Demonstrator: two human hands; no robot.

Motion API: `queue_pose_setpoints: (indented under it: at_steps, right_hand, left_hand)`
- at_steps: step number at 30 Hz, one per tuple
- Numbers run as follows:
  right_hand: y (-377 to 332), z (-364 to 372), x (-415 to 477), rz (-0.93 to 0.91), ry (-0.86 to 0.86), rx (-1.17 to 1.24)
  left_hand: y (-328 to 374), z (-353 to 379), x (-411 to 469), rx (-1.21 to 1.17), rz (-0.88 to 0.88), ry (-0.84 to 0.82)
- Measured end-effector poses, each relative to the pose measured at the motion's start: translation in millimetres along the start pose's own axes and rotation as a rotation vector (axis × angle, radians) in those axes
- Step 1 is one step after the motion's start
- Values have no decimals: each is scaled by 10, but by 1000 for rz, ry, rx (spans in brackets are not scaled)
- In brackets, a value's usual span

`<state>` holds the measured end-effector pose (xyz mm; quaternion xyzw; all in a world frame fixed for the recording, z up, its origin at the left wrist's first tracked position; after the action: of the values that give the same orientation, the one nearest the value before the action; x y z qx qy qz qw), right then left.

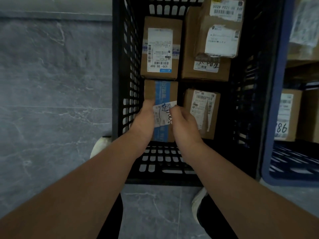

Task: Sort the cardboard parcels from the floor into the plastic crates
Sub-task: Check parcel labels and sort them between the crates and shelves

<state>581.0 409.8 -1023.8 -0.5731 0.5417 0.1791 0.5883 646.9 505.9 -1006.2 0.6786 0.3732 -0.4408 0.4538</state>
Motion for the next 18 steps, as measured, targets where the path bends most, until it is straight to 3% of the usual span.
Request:
queue_pose_setpoints:
  at_steps: [12,18]
  right_hand:
    - [-1011,-72,-1400,-26,123,240]
    - [-1871,-202,-2563,-190,184,318]
  left_hand:
    - [664,-455,-1298,44,180,-185]
    - [1220,-889,-2389,17,346,-169]
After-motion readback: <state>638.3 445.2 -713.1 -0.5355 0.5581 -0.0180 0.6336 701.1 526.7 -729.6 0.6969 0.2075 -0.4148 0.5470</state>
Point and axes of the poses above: each hand's wrist, its own x-axis towards the middle knuckle, its own z-axis out of the palm, y = z × x, the point moved 3 cm from there along x, towards the middle knuckle, and after that the axes turned 7 degrees about y, right-handed, at the moved point
